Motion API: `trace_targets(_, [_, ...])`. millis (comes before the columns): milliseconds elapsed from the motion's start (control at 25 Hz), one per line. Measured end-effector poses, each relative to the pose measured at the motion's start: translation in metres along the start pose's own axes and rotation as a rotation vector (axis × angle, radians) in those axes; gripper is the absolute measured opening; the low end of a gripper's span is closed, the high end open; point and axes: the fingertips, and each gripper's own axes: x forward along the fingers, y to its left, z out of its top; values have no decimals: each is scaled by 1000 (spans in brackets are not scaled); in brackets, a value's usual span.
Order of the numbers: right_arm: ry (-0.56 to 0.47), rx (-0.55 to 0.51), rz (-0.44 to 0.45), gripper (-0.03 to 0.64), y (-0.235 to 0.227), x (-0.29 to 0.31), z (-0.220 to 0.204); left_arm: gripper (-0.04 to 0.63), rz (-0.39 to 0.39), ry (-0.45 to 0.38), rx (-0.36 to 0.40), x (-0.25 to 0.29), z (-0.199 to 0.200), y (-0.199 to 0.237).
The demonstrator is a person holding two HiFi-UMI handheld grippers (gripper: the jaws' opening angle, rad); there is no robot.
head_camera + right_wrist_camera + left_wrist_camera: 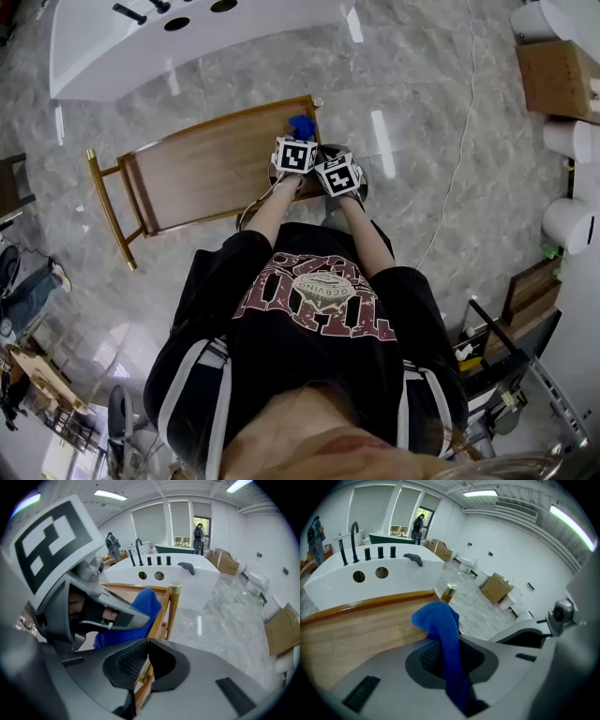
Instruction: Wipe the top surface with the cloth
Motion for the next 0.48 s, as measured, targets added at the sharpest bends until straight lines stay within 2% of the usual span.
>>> trace_targets(120, [-3,62,16,18,-1,3,-1,99,-2,-8,8,0,1,1])
trace_targets(480, [17,61,-24,18,0,3,-1,98,-11,-10,-51,-12,-15,12])
